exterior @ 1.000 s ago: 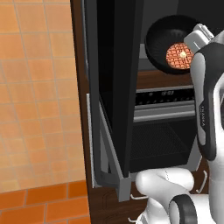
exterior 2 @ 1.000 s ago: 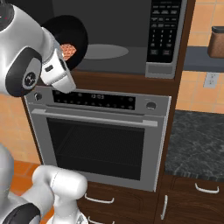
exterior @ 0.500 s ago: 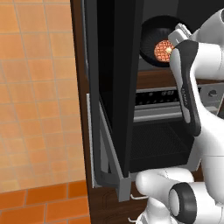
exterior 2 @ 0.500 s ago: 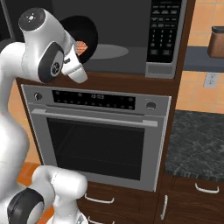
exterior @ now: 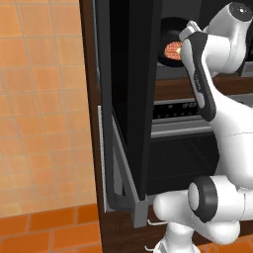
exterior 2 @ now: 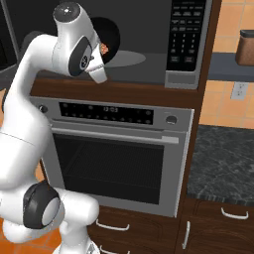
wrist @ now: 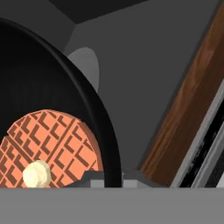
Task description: Open the microwave, place the bowl with waffle inside the microwave, then close the microwave door and turn it on.
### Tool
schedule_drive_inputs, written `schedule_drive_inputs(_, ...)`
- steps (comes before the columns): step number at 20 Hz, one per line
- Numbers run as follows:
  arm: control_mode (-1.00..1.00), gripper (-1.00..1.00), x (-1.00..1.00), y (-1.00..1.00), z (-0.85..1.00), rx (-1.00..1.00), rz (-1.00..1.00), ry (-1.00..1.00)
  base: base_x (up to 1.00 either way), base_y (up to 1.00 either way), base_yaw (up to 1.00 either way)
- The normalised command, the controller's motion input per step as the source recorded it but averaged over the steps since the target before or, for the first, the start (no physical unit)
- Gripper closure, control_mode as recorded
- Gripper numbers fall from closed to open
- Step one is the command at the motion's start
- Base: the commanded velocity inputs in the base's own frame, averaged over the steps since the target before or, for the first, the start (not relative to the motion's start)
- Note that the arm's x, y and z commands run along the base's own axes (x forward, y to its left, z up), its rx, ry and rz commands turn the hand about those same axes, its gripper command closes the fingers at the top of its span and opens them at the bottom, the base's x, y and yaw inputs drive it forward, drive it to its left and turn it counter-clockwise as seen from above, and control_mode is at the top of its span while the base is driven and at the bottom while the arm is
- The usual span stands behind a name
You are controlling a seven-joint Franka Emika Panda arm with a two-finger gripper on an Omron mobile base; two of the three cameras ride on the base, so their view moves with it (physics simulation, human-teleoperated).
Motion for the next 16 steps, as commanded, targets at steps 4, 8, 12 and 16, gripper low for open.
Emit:
schedule_drive_inputs(4, -1.00, 1.00, 0.68, 0.00, -0.01, 0.05, 0.00, 0.00, 0.00, 0.00, 0.00)
schedule_drive_inputs(8, -1.00, 1.00, 0.59, 0.00, -0.13, 0.01, -0.02, 0.00, 0.00, 0.00, 0.00)
schedule_drive_inputs(12, -1.00, 1.00, 0.51, -0.02, -0.28, 0.00, -0.04, 0.00, 0.00, 0.00, 0.00)
schedule_drive_inputs(16, -1.00, 1.00, 0.50, -0.09, -0.33, 0.02, -0.04, 0.00, 0.00, 0.00, 0.00)
